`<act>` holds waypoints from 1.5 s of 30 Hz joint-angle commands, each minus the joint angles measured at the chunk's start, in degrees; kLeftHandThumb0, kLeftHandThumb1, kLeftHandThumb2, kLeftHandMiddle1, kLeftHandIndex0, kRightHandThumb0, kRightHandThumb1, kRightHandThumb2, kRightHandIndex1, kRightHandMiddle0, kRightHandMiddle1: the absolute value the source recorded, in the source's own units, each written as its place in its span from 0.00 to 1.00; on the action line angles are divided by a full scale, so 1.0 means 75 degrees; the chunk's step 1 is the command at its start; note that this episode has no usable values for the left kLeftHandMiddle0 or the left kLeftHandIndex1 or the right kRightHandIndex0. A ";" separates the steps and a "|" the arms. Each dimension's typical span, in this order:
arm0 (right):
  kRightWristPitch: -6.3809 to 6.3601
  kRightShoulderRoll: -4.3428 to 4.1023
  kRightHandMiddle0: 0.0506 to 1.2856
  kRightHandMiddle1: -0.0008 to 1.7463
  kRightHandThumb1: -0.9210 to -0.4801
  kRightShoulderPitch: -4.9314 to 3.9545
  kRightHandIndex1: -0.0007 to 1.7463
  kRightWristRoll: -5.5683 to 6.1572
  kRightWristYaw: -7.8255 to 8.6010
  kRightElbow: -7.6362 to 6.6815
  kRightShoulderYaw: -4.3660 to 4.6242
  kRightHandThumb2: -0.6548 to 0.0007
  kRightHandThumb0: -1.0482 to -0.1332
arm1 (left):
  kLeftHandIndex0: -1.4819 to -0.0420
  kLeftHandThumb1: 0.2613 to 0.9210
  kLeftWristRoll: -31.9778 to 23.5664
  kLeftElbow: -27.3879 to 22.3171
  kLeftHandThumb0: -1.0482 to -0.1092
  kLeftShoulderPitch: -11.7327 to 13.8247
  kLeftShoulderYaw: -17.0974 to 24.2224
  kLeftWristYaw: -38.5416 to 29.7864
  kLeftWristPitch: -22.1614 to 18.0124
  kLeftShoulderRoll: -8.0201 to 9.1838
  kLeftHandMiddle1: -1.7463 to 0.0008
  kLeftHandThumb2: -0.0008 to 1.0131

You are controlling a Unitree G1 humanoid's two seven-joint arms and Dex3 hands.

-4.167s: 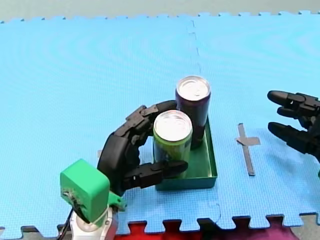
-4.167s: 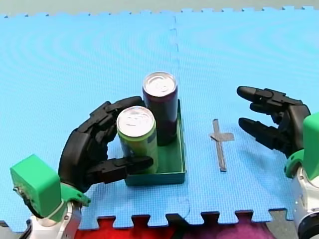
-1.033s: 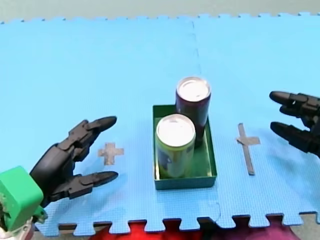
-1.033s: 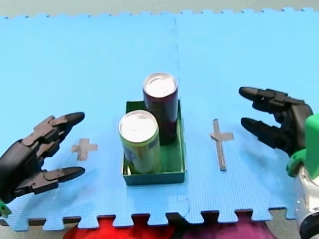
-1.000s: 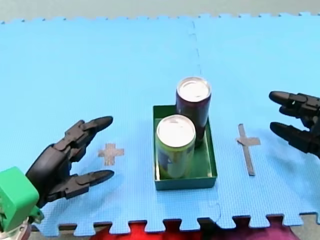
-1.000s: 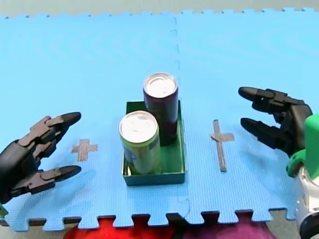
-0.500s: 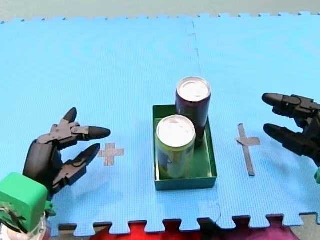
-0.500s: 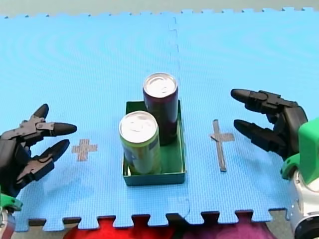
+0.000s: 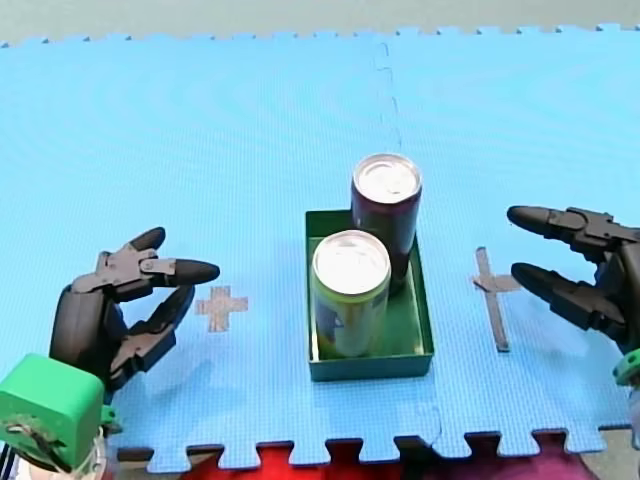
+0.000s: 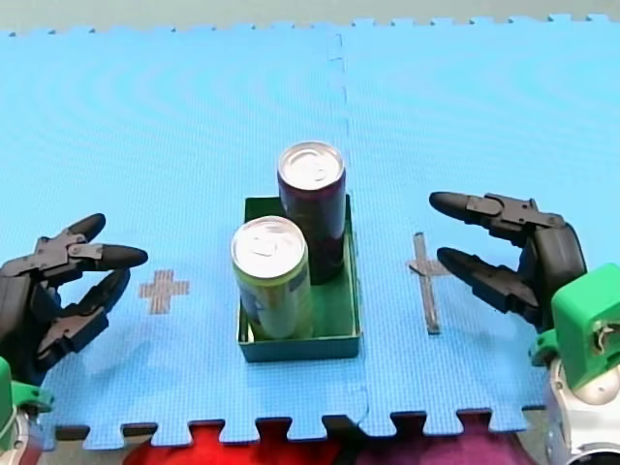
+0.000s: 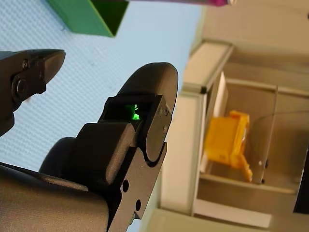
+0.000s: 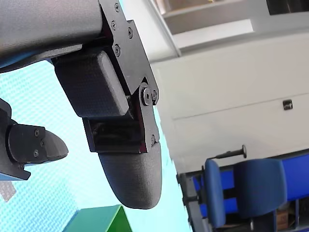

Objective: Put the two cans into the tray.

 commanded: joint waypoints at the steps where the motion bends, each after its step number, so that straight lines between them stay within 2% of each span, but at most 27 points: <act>1: -0.0092 0.0019 0.85 0.00 0.16 0.0087 0.80 -0.0011 -0.0059 -0.0047 0.0025 1.00 0.57 | 0.24 1.00 -0.0028 -0.0007 0.50 0.0040 0.0017 -0.0024 -0.0068 0.0025 0.48 0.31; 8: -0.0215 0.0138 0.85 0.00 0.17 0.0309 0.81 0.0008 -0.0136 -0.0160 0.0063 1.00 0.59 | 0.26 1.00 0.0001 -0.0103 0.50 0.0135 0.0008 -0.0012 0.0044 0.0041 0.45 0.31; 10: -0.0229 0.0164 0.85 0.00 0.18 0.0362 0.81 0.0019 -0.0141 -0.0199 0.0067 1.00 0.59 | 0.32 1.00 0.0013 -0.0174 0.49 0.0190 0.0011 0.0031 0.0168 0.0046 0.46 0.30; 12: -0.0233 0.0180 0.85 0.00 0.19 0.0406 0.81 0.0055 -0.0120 -0.0220 0.0054 1.00 0.60 | 0.41 1.00 0.0003 -0.0199 0.45 0.0243 0.0033 0.0043 0.0265 0.0085 0.51 0.27; 20: -0.0289 0.0259 0.84 0.00 0.22 0.0595 0.80 0.0362 0.0228 -0.0288 0.0001 1.00 0.63 | 0.45 1.00 -0.0249 0.0117 0.36 0.0212 0.0140 -0.0320 0.0144 0.0164 0.58 0.27; 24: -0.0352 0.0278 0.83 0.00 0.23 0.0662 0.80 0.0433 0.0353 -0.0288 -0.0013 1.00 0.64 | 0.45 1.00 -0.0439 0.0221 0.33 0.0205 0.0185 -0.0584 0.0053 0.0128 0.59 0.27; 30: -0.0354 0.0238 0.83 0.00 0.23 0.0803 0.81 0.0500 0.0468 -0.0438 -0.0036 1.00 0.65 | 0.45 1.00 -0.0827 0.0335 0.31 0.0244 0.0352 -0.1036 0.0060 0.0134 0.61 0.26; 37: -0.0219 0.0218 0.82 0.00 0.24 0.0841 0.81 0.0499 0.0480 -0.0540 -0.0027 1.00 0.66 | 0.46 1.00 -0.1014 0.0494 0.28 0.0172 0.0487 -0.1356 0.0100 0.0140 0.66 0.25; 45: -0.0244 0.0177 0.81 0.00 0.22 0.0834 0.80 0.0371 0.0344 -0.0533 0.0007 1.00 0.67 | 0.47 1.00 -0.0985 0.0509 0.26 0.0135 0.0515 -0.1417 0.0080 0.0087 0.68 0.27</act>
